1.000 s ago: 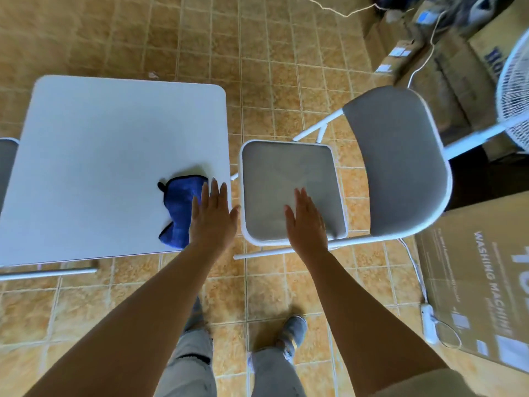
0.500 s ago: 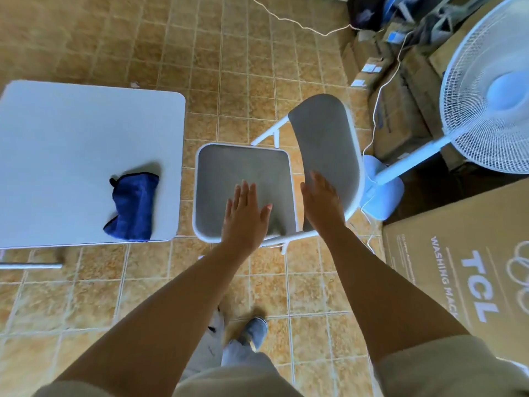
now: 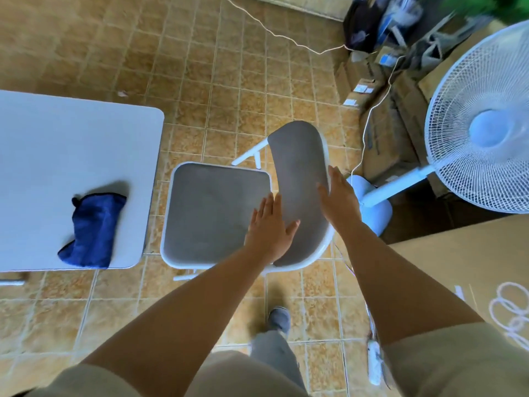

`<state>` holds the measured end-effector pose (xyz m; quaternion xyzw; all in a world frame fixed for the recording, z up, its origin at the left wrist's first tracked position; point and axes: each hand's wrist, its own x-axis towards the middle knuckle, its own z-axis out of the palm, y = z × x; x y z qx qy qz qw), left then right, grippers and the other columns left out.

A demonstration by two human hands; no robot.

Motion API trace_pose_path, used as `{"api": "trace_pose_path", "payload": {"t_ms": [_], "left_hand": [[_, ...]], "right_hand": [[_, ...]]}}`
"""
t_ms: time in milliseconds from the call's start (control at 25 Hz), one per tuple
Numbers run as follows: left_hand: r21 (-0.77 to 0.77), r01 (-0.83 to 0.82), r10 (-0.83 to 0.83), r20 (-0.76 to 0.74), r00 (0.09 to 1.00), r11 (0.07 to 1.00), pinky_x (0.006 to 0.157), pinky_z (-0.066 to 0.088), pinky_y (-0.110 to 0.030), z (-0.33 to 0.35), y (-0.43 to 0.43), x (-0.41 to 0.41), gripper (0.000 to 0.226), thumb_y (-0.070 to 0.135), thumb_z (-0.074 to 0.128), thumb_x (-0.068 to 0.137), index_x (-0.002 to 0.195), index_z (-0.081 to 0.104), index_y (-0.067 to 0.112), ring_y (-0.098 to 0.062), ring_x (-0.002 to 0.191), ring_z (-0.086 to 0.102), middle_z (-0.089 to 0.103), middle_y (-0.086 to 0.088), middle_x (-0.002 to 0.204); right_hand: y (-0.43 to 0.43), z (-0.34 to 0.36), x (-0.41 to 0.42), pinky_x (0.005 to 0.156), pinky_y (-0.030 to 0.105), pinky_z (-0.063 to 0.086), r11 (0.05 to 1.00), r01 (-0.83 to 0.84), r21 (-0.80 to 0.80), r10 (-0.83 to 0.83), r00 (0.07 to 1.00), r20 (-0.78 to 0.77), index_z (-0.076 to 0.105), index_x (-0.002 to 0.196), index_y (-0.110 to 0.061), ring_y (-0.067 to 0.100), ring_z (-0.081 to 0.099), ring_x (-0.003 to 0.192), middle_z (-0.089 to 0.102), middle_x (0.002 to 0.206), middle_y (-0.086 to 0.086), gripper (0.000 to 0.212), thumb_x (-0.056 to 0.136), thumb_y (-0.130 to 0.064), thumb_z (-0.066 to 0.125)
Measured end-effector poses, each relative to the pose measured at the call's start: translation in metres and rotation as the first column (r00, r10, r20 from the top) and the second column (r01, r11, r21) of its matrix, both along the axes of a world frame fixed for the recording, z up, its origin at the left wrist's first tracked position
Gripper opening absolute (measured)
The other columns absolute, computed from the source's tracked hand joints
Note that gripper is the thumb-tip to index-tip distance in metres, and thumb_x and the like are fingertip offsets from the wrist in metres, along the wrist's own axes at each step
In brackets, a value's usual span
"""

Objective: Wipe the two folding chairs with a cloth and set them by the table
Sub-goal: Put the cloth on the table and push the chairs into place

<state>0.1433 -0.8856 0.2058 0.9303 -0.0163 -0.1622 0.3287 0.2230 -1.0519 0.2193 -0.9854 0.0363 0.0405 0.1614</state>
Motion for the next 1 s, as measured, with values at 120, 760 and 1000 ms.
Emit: {"api": "trace_pose_path", "payload": {"t_ms": [120, 760, 1000], "left_hand": [[-0.011, 0.011, -0.011, 0.03, 0.999, 1.0, 0.119, 0.001, -0.038, -0.007, -0.037, 0.017, 0.08, 0.053, 0.033, 0.097, 0.152, -0.004, 0.01, -0.022, 0.149, -0.002, -0.004, -0.009, 0.161], [-0.009, -0.136, 0.136, 0.109, 0.985, 0.991, 0.122, -0.001, -0.036, -0.041, -0.13, 0.042, 0.087, 0.052, 0.04, 0.095, 0.15, -0.015, 0.014, -0.017, 0.147, -0.012, -0.016, -0.004, 0.16], [0.056, -0.122, 0.115, 0.118, 0.986, 0.991, 0.121, -0.003, -0.037, -0.041, -0.106, 0.044, 0.085, 0.051, 0.038, 0.096, 0.15, -0.015, 0.012, -0.018, 0.147, -0.013, -0.015, -0.005, 0.16]], "right_hand": [[-0.024, -0.001, 0.032, 0.114, 0.045, 0.024, 0.998, -0.057, 0.036, 0.057, 0.998, -0.008, 0.014, 0.152, -0.02, 0.026, 0.02, 0.144, 0.013, 0.16, 0.003, 0.06, 0.1, -0.038, 0.036], [-0.034, -0.03, 0.108, 0.082, 0.039, 0.048, 0.926, -0.358, 0.115, 0.36, 0.933, 0.005, 0.005, 0.152, -0.028, 0.032, 0.039, 0.134, -0.003, 0.161, 0.003, 0.058, 0.101, -0.033, 0.033], [-0.012, -0.03, 0.108, 0.085, 0.041, 0.048, 0.925, -0.359, 0.124, 0.362, 0.932, -0.003, 0.004, 0.152, -0.029, 0.033, 0.041, 0.133, -0.003, 0.161, 0.002, 0.057, 0.102, -0.033, 0.03]]}}
